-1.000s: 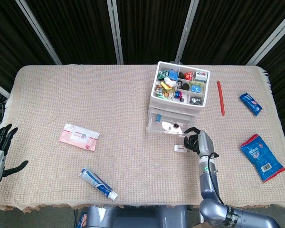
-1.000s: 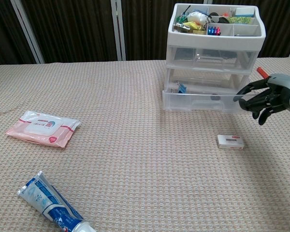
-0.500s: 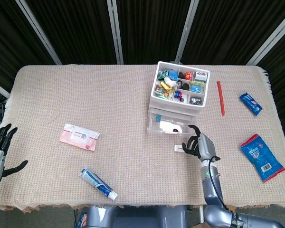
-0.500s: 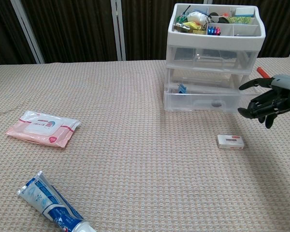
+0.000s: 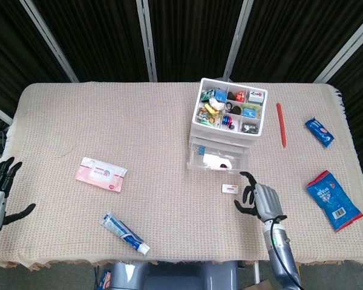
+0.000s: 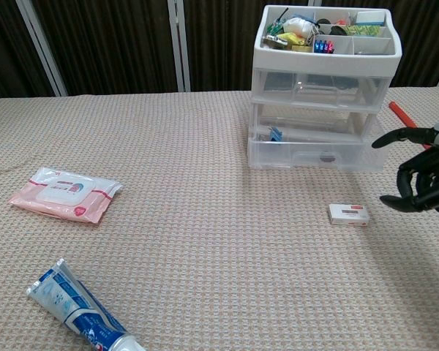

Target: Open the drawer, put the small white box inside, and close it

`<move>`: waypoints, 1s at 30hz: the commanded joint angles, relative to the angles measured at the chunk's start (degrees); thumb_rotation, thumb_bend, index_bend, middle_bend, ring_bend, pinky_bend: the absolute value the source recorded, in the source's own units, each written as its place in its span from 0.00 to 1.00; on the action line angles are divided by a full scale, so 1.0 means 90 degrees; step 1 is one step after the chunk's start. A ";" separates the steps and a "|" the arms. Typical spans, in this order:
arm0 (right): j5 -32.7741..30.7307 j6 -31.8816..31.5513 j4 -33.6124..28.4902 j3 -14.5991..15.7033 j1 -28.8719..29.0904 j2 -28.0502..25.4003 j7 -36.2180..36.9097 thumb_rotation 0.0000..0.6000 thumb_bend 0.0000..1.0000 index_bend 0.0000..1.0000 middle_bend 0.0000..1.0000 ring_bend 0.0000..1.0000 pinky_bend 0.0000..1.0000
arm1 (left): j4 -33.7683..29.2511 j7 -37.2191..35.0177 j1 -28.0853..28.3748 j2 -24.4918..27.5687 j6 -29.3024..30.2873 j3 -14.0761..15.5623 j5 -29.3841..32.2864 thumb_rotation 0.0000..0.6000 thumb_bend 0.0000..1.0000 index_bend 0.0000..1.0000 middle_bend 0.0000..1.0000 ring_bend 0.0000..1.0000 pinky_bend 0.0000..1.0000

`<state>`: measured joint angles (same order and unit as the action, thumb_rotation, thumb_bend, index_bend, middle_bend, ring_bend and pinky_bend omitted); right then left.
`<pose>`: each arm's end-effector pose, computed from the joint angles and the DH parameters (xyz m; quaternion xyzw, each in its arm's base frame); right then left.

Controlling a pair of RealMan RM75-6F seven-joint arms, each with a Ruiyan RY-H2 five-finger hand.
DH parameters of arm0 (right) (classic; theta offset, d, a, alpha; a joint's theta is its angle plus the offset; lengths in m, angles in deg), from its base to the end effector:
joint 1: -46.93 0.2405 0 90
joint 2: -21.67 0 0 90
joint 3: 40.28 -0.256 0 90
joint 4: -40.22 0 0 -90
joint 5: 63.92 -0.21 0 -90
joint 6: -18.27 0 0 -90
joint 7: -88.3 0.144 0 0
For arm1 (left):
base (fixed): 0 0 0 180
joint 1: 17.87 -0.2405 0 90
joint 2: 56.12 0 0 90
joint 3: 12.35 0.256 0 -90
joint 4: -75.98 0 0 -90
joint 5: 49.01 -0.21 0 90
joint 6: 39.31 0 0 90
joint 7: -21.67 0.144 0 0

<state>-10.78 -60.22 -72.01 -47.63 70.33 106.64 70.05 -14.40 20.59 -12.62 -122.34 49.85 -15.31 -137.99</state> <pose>-0.1848 -0.2372 0.0263 0.5217 -0.5987 0.4034 0.4546 -0.3023 0.1831 0.1571 -0.5919 -0.3595 -0.4286 0.5803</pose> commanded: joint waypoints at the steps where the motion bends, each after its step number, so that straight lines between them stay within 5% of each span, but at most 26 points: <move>1: 0.0141 -0.0047 0.0037 0.0154 -0.0070 0.0030 -0.0127 1.00 0.13 0.21 0.67 0.66 0.63 | 0.0006 -0.0002 -0.0007 -0.0009 0.0032 -0.0007 -0.0013 1.00 0.18 0.07 0.00 0.00 0.00; 10: 0.0892 -0.0194 0.0876 0.0495 -0.0110 0.0614 -0.0602 1.00 0.09 0.27 0.68 0.67 0.63 | 0.0048 -0.0059 -0.0009 -0.0036 0.0066 -0.0028 -0.0017 1.00 0.18 0.07 0.00 0.00 0.00; 30: 0.0526 0.0171 0.2390 0.0011 -0.0009 0.1570 -0.0975 1.00 0.19 0.34 0.71 0.69 0.63 | 0.0042 -0.0111 -0.0004 -0.0025 0.0049 -0.0032 -0.0009 1.00 0.19 0.07 0.00 0.00 0.00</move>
<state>-5.81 -58.97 -50.89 -47.25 70.10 120.44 61.51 -14.03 19.58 -12.65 -122.56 50.29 -15.60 -138.07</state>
